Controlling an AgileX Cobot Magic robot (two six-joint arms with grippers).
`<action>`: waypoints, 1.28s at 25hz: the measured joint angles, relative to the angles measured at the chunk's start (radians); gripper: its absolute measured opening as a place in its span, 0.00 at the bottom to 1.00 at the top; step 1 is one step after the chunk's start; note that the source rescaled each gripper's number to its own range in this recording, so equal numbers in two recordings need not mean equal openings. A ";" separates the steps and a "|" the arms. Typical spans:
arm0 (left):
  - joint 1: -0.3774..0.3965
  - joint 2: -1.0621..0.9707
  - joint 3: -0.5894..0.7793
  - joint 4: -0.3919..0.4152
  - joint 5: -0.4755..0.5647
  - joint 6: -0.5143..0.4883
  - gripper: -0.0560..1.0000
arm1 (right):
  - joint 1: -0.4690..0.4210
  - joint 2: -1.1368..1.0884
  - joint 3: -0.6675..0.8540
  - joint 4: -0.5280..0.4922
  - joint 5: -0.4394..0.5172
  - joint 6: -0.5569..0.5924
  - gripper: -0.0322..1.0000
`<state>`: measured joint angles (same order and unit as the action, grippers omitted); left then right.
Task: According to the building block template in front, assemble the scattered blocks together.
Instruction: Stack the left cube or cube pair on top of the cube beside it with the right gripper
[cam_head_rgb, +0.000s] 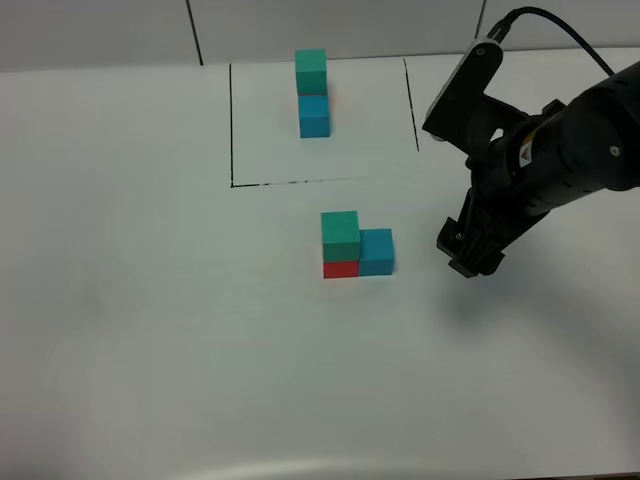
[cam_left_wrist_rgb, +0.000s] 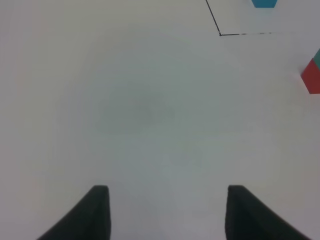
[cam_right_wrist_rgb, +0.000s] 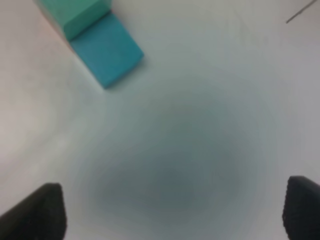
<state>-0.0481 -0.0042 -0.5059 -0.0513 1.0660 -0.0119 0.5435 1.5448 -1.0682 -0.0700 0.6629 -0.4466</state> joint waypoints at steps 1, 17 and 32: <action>0.000 0.000 0.000 0.000 0.000 0.000 0.20 | 0.000 -0.008 0.003 -0.004 0.000 0.001 0.77; 0.000 0.000 0.000 0.000 0.000 0.000 0.20 | 0.126 0.273 -0.397 0.005 0.249 -0.292 0.77; 0.000 0.000 0.000 0.000 0.000 0.000 0.20 | 0.199 0.625 -0.694 0.070 0.376 -0.395 0.77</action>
<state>-0.0481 -0.0042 -0.5059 -0.0513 1.0660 -0.0119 0.7423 2.1702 -1.7624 0.0000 1.0387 -0.8417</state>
